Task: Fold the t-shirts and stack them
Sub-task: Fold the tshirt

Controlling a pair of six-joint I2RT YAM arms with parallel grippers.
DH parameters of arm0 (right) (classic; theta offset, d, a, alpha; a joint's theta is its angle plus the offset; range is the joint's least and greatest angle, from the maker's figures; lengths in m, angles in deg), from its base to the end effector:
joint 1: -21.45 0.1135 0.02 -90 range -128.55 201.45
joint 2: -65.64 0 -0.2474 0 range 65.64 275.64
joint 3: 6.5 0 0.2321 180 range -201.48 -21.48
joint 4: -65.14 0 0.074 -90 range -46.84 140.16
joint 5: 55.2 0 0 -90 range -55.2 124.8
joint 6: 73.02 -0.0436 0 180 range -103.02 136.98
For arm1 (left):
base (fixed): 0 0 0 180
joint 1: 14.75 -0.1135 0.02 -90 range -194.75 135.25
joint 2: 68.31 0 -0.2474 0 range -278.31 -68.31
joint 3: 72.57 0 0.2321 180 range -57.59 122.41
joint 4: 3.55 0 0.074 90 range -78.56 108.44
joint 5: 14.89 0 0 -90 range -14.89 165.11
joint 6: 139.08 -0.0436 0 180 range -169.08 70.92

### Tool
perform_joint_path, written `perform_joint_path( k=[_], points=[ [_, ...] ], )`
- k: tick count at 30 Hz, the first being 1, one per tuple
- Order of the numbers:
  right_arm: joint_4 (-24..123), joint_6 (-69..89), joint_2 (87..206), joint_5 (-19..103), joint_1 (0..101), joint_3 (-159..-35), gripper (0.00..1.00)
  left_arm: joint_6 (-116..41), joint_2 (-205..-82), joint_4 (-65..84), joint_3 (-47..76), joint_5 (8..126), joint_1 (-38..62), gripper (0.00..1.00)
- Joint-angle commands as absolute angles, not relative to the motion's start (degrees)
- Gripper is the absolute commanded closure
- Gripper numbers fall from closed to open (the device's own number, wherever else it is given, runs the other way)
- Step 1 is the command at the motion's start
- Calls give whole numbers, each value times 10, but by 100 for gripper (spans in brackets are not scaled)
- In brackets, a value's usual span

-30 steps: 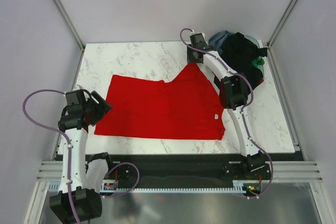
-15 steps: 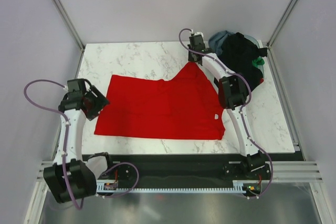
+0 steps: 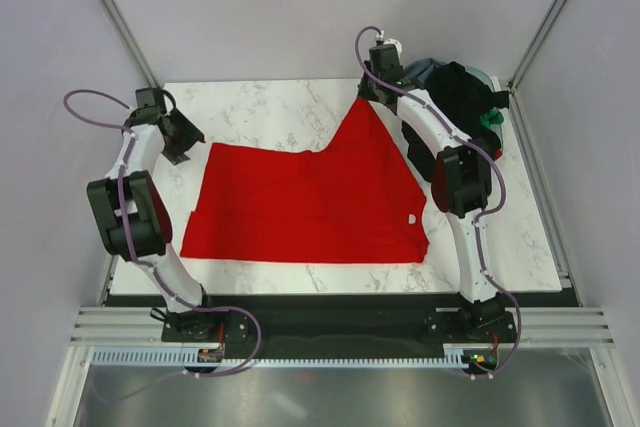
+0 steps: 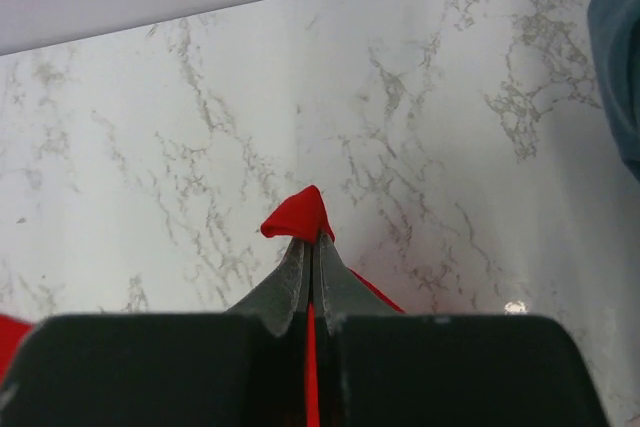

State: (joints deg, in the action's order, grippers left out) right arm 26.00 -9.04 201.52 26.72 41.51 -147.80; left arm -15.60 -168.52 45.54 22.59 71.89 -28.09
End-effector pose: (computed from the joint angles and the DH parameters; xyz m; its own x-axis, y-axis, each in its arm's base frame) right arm 0.4963 0.1747 0.2426 -0.5694 0.2545 -0.7817 0.0223 0.9553 0.2948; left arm 0.3546 0.0816 0.2413 -0.5483 -0.6961 -0.4635 -0.6005 0.7135 -0.3611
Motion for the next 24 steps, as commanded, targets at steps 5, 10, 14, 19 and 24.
perform_joint_path(
  k=[5, 10, 14, 19, 24],
  points=[
    [270, -112, 1966, 322, 433, -1427, 100, -216, -1834, 433, 376, 675, -263, 35],
    [269, -101, 1953, 319, 433, -1390, 100, -218, -1908, 440, 427, 687, -251, 35],
    [266, -103, 1954, 334, 433, -1385, 100, -217, -1938, 448, 451, 704, -235, 36],
    [266, -104, 1945, 341, 433, -1360, 100, -217, -1953, 458, 452, 731, -228, 40],
    [267, -104, 1931, 346, 433, -1325, 100, -216, -1970, 469, 458, 768, -223, 44]
  ],
)
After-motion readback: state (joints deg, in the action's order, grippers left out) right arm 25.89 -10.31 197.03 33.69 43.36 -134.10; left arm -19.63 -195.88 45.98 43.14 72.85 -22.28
